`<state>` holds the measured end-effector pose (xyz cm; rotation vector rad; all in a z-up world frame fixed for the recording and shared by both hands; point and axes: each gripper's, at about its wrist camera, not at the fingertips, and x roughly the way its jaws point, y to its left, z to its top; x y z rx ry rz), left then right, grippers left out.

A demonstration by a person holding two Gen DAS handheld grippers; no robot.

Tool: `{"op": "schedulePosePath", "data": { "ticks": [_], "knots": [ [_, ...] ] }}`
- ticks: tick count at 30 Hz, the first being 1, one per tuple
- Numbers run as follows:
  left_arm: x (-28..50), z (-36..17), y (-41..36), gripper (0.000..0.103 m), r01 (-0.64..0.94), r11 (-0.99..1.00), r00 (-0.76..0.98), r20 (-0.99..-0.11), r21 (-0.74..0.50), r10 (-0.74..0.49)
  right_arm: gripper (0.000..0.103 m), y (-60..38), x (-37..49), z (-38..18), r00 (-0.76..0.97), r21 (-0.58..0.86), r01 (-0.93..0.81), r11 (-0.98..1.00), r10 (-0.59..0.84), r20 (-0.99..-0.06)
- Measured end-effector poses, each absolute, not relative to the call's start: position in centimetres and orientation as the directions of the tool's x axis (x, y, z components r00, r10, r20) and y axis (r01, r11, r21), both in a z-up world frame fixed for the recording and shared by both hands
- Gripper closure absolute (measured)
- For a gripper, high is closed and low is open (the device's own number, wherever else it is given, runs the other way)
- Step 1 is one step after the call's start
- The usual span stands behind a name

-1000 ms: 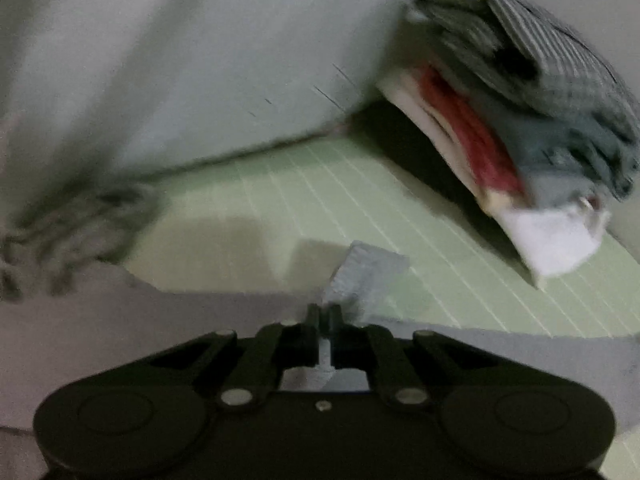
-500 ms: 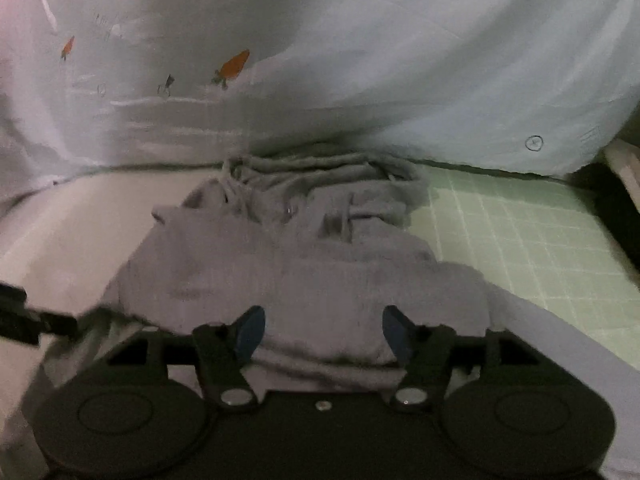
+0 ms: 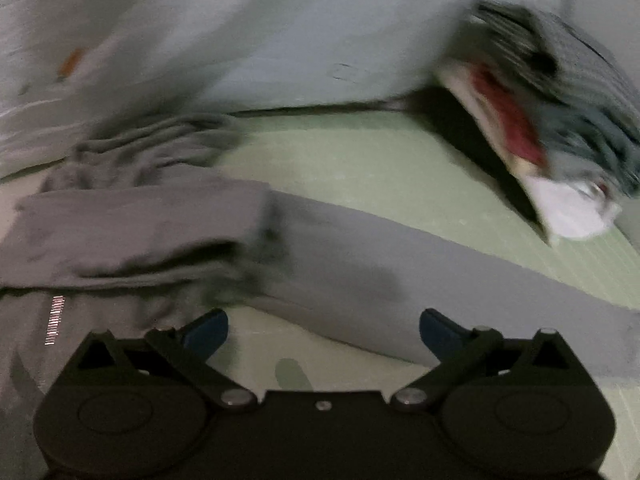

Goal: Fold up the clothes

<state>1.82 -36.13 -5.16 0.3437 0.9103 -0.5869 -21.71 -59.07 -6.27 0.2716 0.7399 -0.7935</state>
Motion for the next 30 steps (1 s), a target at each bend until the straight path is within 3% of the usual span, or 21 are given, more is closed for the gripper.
{"op": "schedulePosePath", "data": {
  "ticks": [6,15,20,26,27,29,30],
  "knots": [
    [1.6,-4.5,-41.1,0.008,0.701,0.711,0.452,-0.799,0.045,-0.396,0.0,-62.4,-23.7,-7.4,0.405,-0.008,0.815,0.579,-0.58,-0.706],
    [2.3,-6.6,-48.9,0.042,0.823,0.567,0.281,-0.838,-0.04,-0.467,0.0,-65.8,-22.6,-8.1,0.366,0.004,0.853,0.521,-0.593,-0.717],
    [3.1,-9.0,-51.1,0.042,0.802,0.596,0.266,-0.876,-0.03,-0.402,0.0,-65.6,-22.0,-9.0,0.333,-0.036,0.853,0.52,-0.597,-0.73],
    [3.1,-9.8,-51.1,0.045,0.809,0.581,0.218,-0.873,-0.087,-0.435,0.0,-66.7,-21.6,-9.8,0.312,-0.014,0.866,0.499,-0.562,-0.766],
    [3.1,-9.8,-51.0,0.048,0.81,0.579,0.213,-0.871,-0.096,-0.443,0.0,-66.7,-21.7,-10.0,0.319,0.0,0.869,0.496,-0.56,-0.764],
    [3.1,-9.5,-50.8,0.077,0.814,0.568,0.196,-0.864,-0.119,-0.463,0.0,-66.7,-21.8,-10.0,0.322,0.004,0.87,0.494,-0.56,-0.764],
    [3.1,-9.4,-50.8,0.084,0.817,0.562,0.188,-0.864,-0.127,-0.468,0.0,-66.7,-21.7,-10.0,0.322,0.004,0.869,0.494,-0.561,-0.763]
  ]
}}
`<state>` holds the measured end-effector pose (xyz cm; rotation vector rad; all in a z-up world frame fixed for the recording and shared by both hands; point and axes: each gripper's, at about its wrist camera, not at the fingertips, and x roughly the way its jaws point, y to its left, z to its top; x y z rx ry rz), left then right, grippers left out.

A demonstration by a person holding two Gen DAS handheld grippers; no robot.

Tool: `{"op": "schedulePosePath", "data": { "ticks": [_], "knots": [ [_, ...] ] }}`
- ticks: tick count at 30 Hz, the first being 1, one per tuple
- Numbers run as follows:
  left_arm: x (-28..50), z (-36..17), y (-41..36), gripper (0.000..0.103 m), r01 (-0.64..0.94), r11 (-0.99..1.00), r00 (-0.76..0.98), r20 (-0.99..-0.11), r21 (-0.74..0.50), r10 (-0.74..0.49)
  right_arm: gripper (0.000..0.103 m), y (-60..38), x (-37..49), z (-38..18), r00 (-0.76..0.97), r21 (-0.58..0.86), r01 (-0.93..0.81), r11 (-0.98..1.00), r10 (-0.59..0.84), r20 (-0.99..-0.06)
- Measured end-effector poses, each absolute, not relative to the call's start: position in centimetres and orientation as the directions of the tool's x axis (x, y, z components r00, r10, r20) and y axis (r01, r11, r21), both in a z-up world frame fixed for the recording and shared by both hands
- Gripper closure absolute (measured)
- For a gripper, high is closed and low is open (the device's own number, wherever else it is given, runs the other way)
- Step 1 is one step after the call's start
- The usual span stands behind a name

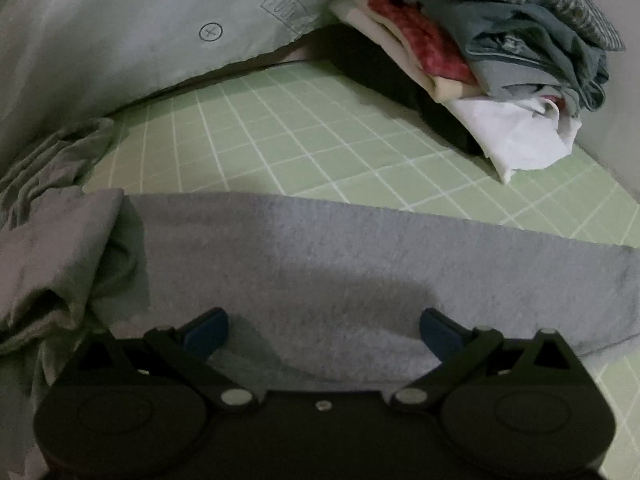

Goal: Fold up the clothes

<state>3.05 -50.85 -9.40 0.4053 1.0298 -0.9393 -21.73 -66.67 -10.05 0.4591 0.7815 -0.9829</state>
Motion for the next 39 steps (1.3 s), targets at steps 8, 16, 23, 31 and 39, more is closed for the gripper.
{"op": "schedulePosePath", "data": {
  "ticks": [8,16,23,31,39],
  "knots": [
    [2.1,-8.7,-50.1,0.102,0.824,0.548,0.192,-0.84,-0.143,-0.508,0.0,-66.4,-21.9,-10.2,0.327,0.001,0.869,0.494,-0.574,-0.751],
    [2.8,-7.0,-47.7,0.102,0.779,0.608,0.255,-0.808,-0.154,-0.531,0.0,-66.1,-22.0,-10.1,0.322,0.001,0.872,0.489,-0.573,-0.753],
    [3.2,-8.0,-48.8,0.076,0.77,0.609,0.208,-0.829,-0.189,-0.52,0.0,-65.9,-22.1,-10.1,0.328,0.004,0.871,0.491,-0.576,-0.748],
    [2.5,-9.8,-51.4,0.062,0.806,0.577,0.192,-0.864,-0.132,-0.466,0.0,-65.9,-22.2,-10.2,0.336,0.005,0.868,0.497,-0.579,-0.743],
    [2.2,-9.9,-51.5,0.1,0.826,0.555,0.217,-0.849,-0.104,-0.482,0.0,-66.0,-22.1,-10.2,0.337,0.003,0.87,0.492,-0.592,-0.732]
  ]
}}
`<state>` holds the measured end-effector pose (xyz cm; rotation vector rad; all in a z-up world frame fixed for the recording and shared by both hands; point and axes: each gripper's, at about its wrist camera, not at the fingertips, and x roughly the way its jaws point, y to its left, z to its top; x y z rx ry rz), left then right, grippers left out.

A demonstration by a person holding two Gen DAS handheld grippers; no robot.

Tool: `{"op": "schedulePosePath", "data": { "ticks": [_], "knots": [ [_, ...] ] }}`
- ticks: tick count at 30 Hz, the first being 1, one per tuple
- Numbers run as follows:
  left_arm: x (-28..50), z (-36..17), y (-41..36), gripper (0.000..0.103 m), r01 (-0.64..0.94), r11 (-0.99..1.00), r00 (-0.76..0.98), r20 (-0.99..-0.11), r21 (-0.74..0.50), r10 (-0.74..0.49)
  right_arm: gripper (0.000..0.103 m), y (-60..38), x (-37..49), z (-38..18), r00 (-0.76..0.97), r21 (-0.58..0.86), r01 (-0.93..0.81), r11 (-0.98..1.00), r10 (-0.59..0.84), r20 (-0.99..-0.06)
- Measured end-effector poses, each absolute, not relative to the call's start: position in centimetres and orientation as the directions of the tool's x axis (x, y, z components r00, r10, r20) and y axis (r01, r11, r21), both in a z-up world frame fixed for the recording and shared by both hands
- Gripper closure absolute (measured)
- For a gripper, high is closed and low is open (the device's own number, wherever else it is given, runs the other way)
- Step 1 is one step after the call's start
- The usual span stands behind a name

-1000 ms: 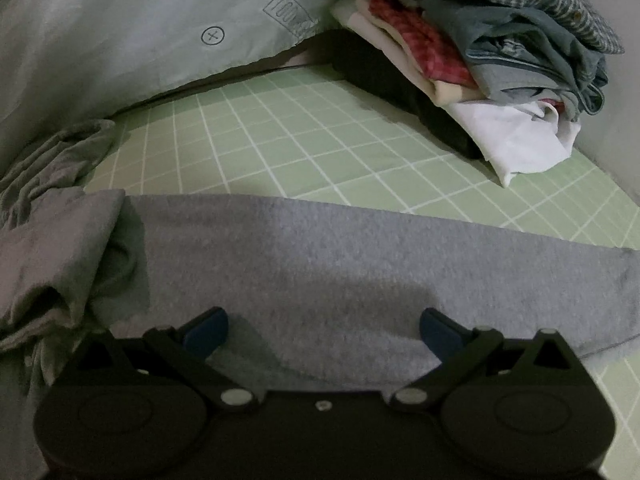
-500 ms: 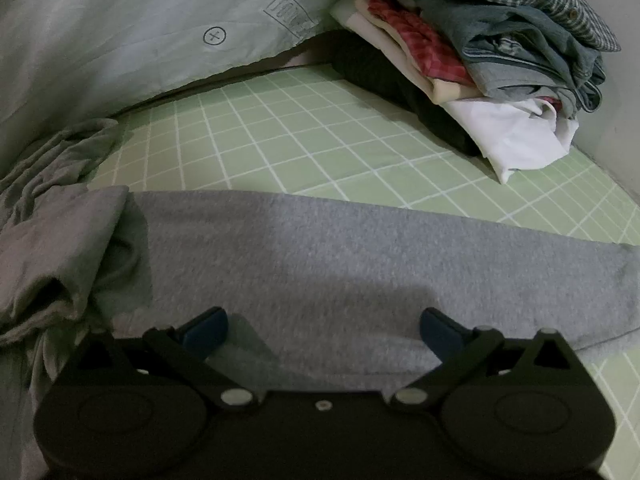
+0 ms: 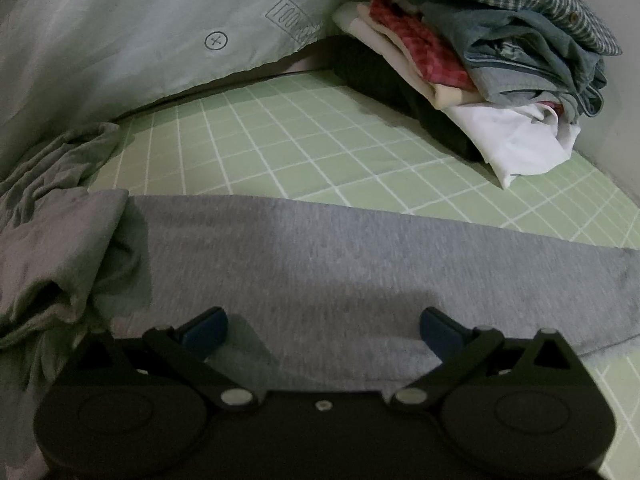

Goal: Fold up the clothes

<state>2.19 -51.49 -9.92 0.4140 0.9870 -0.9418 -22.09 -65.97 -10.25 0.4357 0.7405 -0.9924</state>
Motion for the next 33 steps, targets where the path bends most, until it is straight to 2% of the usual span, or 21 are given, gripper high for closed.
{"op": "schedulePosePath", "data": {
  "ticks": [9,15,20,21,26,30,33],
  "knots": [
    [2.8,-5.9,-46.9,0.1,0.793,0.607,0.346,-0.79,-0.042,-0.506,0.0,-66.0,-22.2,-10.3,0.338,0.003,0.871,0.491,-0.595,-0.729],
    [6.0,-4.0,-41.6,0.1,0.672,0.74,0.487,-0.772,0.032,-0.409,0.0,-65.9,-22.1,-10.3,0.333,0.003,0.875,0.484,-0.598,-0.729],
    [9.7,-5.9,-38.3,0.094,0.516,0.855,0.478,-0.844,0.046,-0.243,0.0,-65.9,-22.1,-10.3,0.333,0.002,0.877,0.481,-0.603,-0.725],
    [10.0,-6.3,-37.9,0.092,0.496,0.867,0.467,-0.857,0.05,-0.218,0.0,-65.9,-22.0,-10.3,0.331,0.002,0.878,0.478,-0.605,-0.724],
    [9.4,-5.6,-37.2,0.064,0.466,0.885,0.452,-0.859,-0.004,-0.242,0.0,-65.9,-22.2,-10.2,0.343,0.005,0.866,0.501,-0.586,-0.734],
    [6.6,-4.1,-37.7,0.055,0.526,0.851,0.464,-0.839,0.002,-0.285,0.0,-66.3,-22.7,-9.8,0.365,0.006,0.834,0.552,-0.544,-0.756],
    [4.2,-3.3,-38.4,0.052,0.575,0.818,0.467,-0.822,0.003,-0.326,0.0,-66.6,-24.5,-8.8,0.366,-0.043,0.82,0.571,-0.58,-0.728]
  ]
}}
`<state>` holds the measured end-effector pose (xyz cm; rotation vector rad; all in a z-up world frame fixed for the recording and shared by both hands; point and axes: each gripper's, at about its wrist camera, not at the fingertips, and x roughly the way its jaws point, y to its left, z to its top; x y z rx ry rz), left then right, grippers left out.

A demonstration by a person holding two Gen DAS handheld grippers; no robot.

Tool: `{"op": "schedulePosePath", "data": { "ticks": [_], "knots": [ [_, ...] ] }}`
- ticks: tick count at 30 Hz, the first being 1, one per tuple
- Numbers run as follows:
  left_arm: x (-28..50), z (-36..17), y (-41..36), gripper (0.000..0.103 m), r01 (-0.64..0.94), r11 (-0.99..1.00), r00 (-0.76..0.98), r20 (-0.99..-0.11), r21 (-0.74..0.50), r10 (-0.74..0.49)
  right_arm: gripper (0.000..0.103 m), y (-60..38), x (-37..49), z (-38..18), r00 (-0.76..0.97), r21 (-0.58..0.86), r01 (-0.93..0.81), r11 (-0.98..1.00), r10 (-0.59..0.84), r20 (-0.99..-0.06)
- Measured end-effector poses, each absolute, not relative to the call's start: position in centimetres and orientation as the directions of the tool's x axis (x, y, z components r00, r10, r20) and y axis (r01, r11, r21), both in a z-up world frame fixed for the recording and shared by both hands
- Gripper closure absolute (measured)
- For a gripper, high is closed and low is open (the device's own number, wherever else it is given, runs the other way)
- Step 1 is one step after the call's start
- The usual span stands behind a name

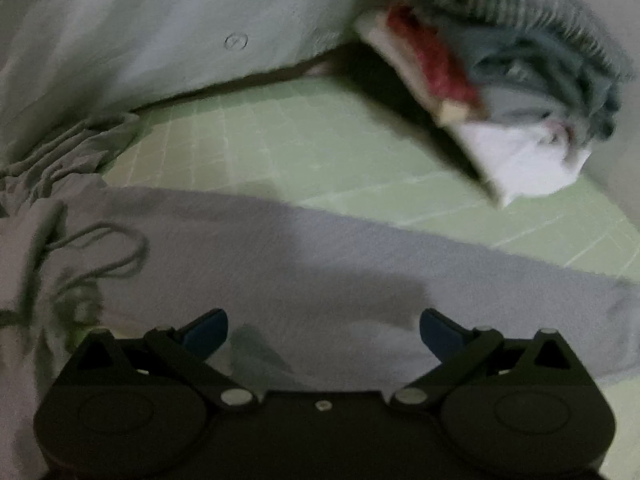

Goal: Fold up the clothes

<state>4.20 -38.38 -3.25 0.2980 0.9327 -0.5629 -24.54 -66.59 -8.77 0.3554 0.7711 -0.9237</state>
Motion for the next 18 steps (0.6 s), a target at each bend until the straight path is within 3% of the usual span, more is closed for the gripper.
{"op": "schedulePosePath", "data": {
  "ticks": [10,18],
  "knots": [
    [-3.2,-2.8,-40.8,0.029,0.575,0.818,0.518,-0.785,0.026,-0.34,0.0,-72.1,-35.1,-8.2,0.26,-0.153,0.856,0.494,-0.666,-0.699],
    [-7.8,-2.9,-43.2,0.024,0.58,0.813,0.523,-0.785,0.044,-0.331,0.0,-77.2,-43.0,-8.8,0.16,-0.165,0.916,0.366,-0.711,-0.684]
  ]
}}
